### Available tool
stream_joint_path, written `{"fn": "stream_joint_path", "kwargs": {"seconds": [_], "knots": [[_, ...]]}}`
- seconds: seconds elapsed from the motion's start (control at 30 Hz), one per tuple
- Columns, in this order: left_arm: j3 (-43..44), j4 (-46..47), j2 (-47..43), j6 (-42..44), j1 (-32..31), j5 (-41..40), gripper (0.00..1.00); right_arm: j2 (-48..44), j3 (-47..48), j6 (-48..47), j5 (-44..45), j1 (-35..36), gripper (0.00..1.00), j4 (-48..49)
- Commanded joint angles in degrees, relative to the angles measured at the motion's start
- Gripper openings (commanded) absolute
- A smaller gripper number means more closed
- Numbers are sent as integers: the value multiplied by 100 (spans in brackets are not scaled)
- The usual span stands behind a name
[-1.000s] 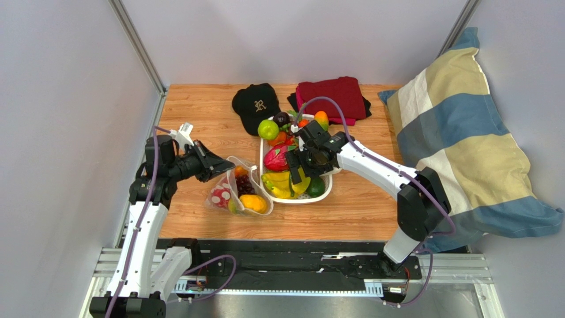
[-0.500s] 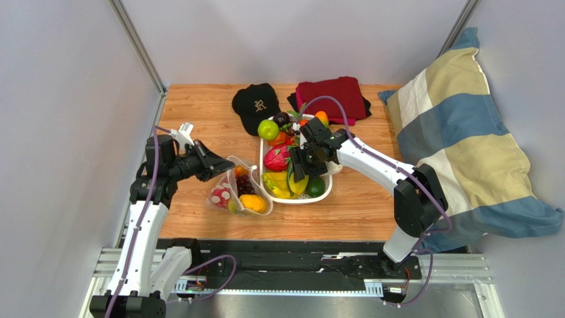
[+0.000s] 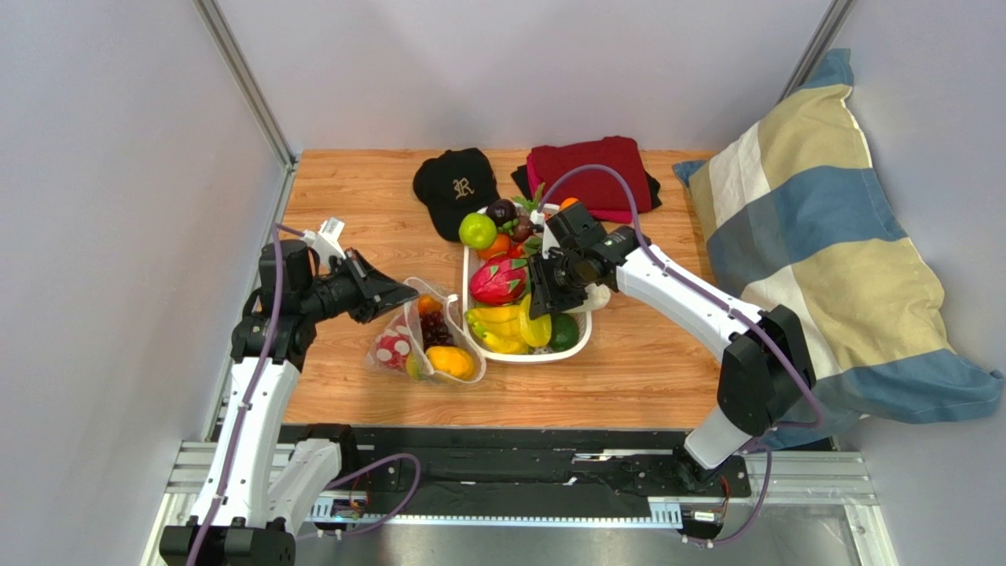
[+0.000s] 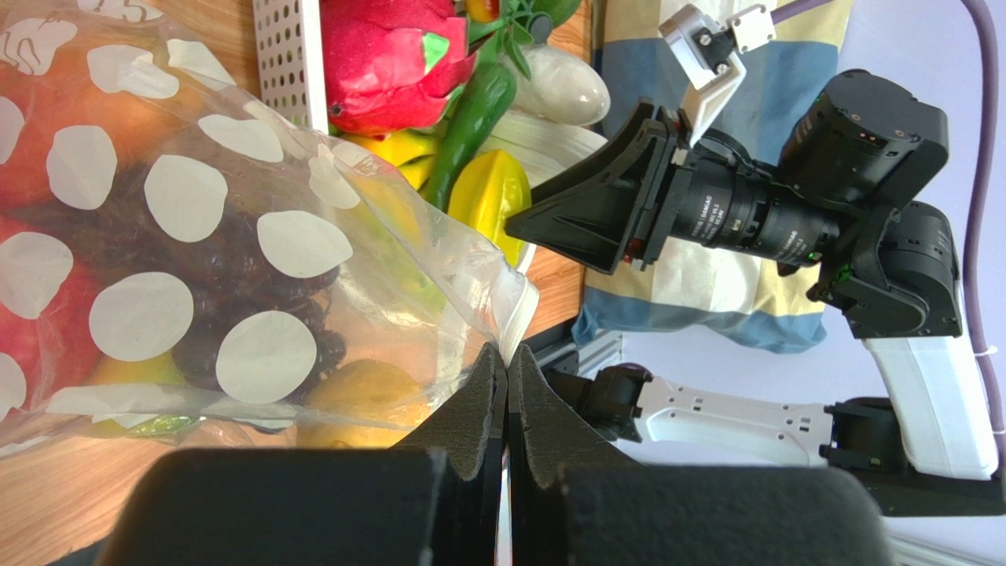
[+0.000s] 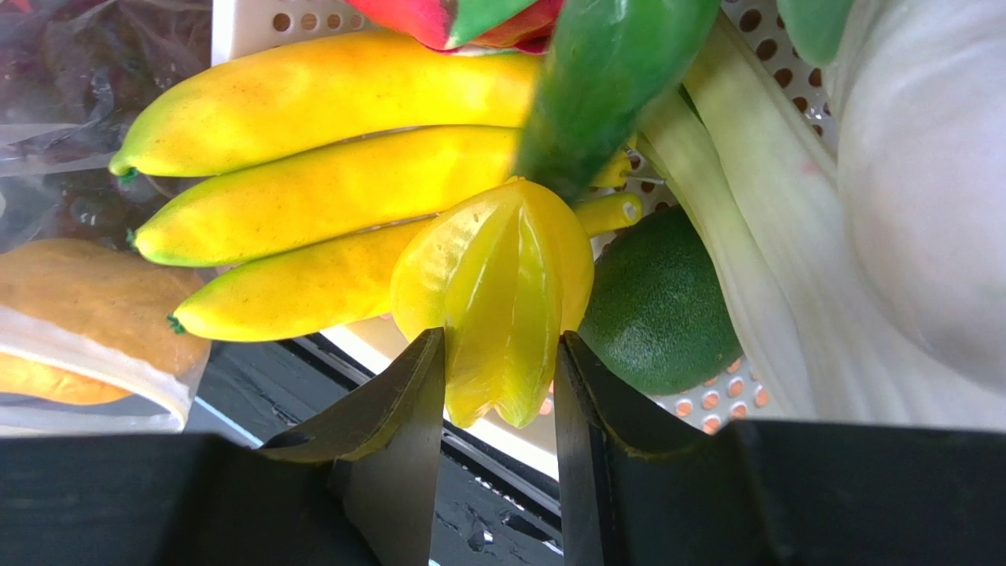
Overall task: Place the food in the zip-top bag and seal the zipper
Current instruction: Pick up the fake fruit from the bin, then place the fake fruit in the zipper food storage bag.
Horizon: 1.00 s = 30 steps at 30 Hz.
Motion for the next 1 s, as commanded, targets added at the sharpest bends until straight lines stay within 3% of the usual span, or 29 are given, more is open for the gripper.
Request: {"fn": "stream_joint_path", "kwargs": {"seconds": [0.0, 0.37, 0.63, 0.97], "knots": [[89, 205, -37, -9, 25, 95, 0, -347, 293, -35, -118, -74, 17, -78], [98, 240, 33, -88, 25, 131, 0, -787, 1207, 35, -935, 66, 9, 26], [133, 266, 42, -159, 25, 183, 0, -989, 1410, -404, -1332, 1111, 7, 651], [159, 319, -2, -185, 25, 324, 0, 144, 2060, -712, -1472, 1728, 4, 827]]}}
